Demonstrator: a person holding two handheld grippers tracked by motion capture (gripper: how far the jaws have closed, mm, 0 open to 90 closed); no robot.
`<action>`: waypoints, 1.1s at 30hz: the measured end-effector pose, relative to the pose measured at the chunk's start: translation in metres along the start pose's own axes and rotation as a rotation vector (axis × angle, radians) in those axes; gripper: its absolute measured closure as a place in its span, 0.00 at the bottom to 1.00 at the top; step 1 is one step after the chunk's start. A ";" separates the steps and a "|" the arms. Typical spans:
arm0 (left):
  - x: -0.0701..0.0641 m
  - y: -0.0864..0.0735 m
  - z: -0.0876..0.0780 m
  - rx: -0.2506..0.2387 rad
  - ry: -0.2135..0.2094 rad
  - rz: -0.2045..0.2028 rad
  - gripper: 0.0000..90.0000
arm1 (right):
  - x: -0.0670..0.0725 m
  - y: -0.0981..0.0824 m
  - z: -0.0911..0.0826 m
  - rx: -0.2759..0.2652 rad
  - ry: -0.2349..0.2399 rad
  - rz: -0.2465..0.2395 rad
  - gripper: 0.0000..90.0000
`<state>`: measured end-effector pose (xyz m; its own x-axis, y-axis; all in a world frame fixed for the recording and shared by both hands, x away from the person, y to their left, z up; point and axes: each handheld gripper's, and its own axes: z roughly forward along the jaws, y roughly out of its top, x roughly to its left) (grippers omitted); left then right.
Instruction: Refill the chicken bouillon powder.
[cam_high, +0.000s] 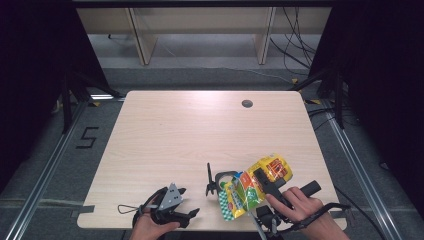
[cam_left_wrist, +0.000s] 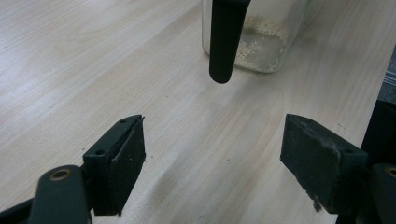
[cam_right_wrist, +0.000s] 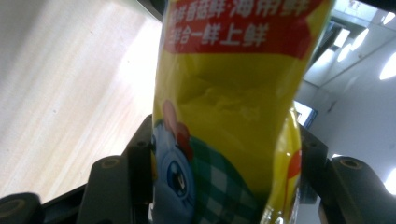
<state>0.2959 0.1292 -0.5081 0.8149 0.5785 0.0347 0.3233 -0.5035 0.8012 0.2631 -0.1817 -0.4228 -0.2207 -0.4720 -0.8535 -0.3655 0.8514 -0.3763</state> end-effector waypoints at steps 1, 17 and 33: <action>-0.002 0.000 0.000 0.008 0.005 -0.030 0.24 | 0.000 0.001 -0.001 0.009 0.008 -0.004 0.47; -0.002 0.000 -0.001 0.005 0.003 -0.021 0.24 | 0.000 0.000 -0.002 0.005 0.005 0.005 0.47; -0.003 0.000 -0.001 -0.005 0.004 -0.034 0.24 | -0.002 -0.003 -0.003 0.014 0.003 -0.005 0.48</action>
<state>0.2931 0.1280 -0.5077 0.8018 0.5975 0.0100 0.3481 -0.4805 0.8050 0.2621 -0.1843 -0.4183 -0.2214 -0.4773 -0.8504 -0.3543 0.8518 -0.3859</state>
